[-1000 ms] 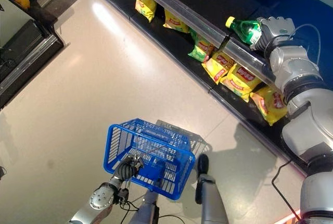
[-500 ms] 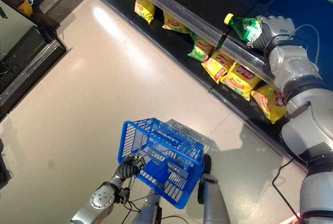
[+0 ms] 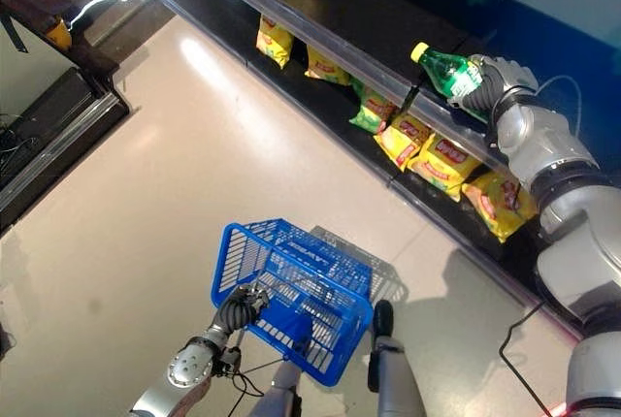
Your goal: Pick up the snacks into the basket
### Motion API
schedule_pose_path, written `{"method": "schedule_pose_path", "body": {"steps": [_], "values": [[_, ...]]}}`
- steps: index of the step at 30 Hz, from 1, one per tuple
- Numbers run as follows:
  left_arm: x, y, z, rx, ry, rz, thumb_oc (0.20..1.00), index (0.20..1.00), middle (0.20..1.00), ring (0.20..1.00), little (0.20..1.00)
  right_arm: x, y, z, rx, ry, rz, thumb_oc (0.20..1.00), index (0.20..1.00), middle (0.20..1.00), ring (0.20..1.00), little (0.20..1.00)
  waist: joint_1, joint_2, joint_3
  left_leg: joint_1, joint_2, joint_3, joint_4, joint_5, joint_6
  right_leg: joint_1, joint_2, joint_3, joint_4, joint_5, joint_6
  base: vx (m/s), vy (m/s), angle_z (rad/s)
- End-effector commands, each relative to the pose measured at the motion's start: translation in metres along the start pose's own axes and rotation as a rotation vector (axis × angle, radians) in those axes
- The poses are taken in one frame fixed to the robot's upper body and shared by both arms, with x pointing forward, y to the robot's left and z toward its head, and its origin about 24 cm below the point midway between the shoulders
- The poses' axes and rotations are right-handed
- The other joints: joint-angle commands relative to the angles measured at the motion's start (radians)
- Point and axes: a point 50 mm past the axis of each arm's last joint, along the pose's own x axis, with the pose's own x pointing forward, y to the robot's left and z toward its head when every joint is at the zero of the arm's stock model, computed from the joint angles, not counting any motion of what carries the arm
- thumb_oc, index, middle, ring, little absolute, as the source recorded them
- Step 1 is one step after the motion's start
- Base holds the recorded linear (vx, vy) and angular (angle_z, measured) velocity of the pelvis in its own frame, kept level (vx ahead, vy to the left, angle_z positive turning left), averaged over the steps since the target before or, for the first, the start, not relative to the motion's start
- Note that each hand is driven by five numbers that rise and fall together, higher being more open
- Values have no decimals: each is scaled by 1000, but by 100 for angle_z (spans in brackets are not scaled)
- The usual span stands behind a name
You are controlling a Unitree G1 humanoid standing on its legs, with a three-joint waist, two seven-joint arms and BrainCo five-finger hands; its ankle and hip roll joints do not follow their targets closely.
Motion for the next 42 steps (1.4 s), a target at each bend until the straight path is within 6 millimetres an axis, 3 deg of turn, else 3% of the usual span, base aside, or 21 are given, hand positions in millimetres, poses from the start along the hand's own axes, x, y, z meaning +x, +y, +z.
{"method": "schedule_pose_path", "body": {"steps": [1,15,23,25,31,33,38,41,42], "values": [[-11,26,21,11,-128,41,200,200,200,200,200,-1,-57,13,81,-104,-223,200,200,200,200,200,-8,-116,-16,72,5,20,117,-136,10,114,-33,64,-109,0,127,1,27,-12],[-24,47,5,54,-59,114,200,200,200,200,200,-32,-73,46,129,-392,-280,200,200,200,200,200,-34,-168,-73,116,21,44,119,-165,22,173,-16,79,-146,11,133,8,18,-5],[-15,48,1,108,-29,152,200,200,200,200,200,-79,-47,40,312,-512,-245,200,200,200,200,200,-62,-198,-83,116,27,59,153,-193,31,185,-9,86,-164,19,138,-2,11,-5],[-3,52,8,148,-42,187,200,200,200,200,200,-97,-29,39,442,-543,-199,200,200,200,200,200,-88,-213,-80,106,24,65,185,-211,35,184,-4,102,-174,32,142,-33,41,-15],[27,53,30,147,-78,239,200,200,200,200,200,-133,41,32,690,-464,35,200,200,200,200,200,-102,-259,-70,77,8,96,293,-271,58,193,-1,147,-195,64,156,-46,86,-27],[34,50,46,146,-132,234,200,200,200,200,200,-146,69,28,783,-400,138,200,200,200,200,200,-107,-265,-69,70,0,110,326,-294,69,199,-6,162,-211,79,163,-64,126,-38],[47,46,78,143,-234,229,200,200,200,200,200,-182,145,31,985,-223,395,200,200,200,200,200,-120,-295,-50,47,-19,166,443,-370,103,215,-22,227,-264,152,210,-99,176,-30],[52,45,92,137,-284,234,200,200,200,200,200,-201,177,39,1069,-149,513,200,200,200,200,200,-129,-316,-48,20,-40,203,474,-385,121,202,-45,263,-317,215,245,-140,199,-39],[52,44,92,136,-283,233,200,200,200,200,200,-201,177,38,1068,-149,513,200,200,200,200,200,-126,-312,-45,23,-34,203,478,-392,121,206,-40,262,-315,211,245,-147,270,-40]]}}
